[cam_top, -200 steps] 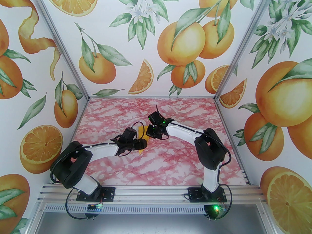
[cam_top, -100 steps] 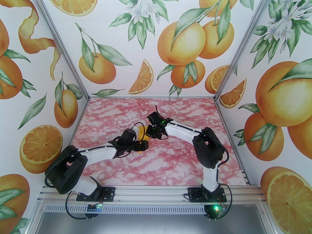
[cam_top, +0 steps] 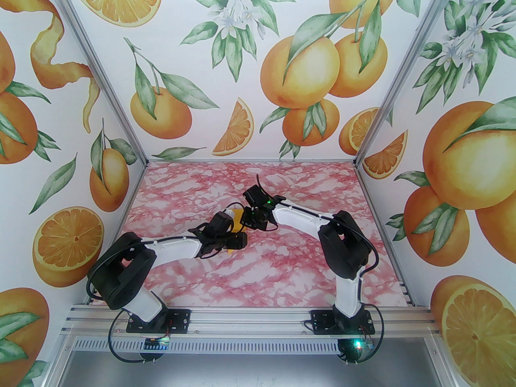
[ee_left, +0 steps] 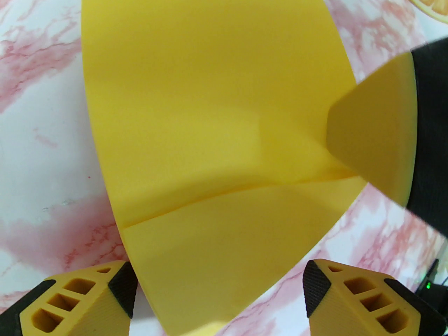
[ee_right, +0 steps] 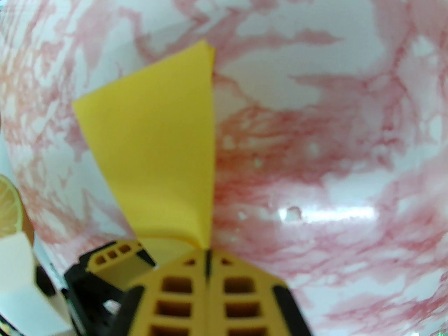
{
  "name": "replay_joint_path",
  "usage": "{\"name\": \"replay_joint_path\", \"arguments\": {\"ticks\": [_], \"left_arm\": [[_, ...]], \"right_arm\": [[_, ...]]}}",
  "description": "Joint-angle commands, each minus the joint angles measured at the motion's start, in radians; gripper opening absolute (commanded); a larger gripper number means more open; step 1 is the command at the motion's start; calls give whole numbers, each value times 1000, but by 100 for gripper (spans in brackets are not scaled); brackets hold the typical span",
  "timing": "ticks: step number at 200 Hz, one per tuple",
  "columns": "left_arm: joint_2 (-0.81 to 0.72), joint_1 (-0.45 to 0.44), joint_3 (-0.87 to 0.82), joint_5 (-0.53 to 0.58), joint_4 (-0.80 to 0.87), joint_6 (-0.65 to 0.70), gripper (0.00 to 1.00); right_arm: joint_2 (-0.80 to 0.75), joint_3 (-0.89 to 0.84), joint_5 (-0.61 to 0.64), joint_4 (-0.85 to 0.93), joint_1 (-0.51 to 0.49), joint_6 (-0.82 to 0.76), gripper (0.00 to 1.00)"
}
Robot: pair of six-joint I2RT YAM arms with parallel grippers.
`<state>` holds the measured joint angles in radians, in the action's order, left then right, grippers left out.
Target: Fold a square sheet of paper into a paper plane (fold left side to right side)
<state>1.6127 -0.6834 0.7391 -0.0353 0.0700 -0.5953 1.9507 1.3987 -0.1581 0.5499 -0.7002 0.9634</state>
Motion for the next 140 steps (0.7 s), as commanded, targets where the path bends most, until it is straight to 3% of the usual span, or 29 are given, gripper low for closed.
{"name": "replay_joint_path", "arguments": {"ticks": [1, 52, 81, 140], "left_arm": [[34, -1, 39, 34, 39, 14, 80], [43, -1, 42, 35, 38, 14, 66], [41, -1, 34, 31, 29, 13, 64], [17, 0, 47, 37, 73, 9, 79]], "right_arm": [[0, 25, -15, 23, -6, -6, 0], [4, 27, -15, 24, -8, -11, 0], [11, 32, -18, 28, -8, -12, 0], [3, 38, 5, 49, -5, -28, 0]]}}
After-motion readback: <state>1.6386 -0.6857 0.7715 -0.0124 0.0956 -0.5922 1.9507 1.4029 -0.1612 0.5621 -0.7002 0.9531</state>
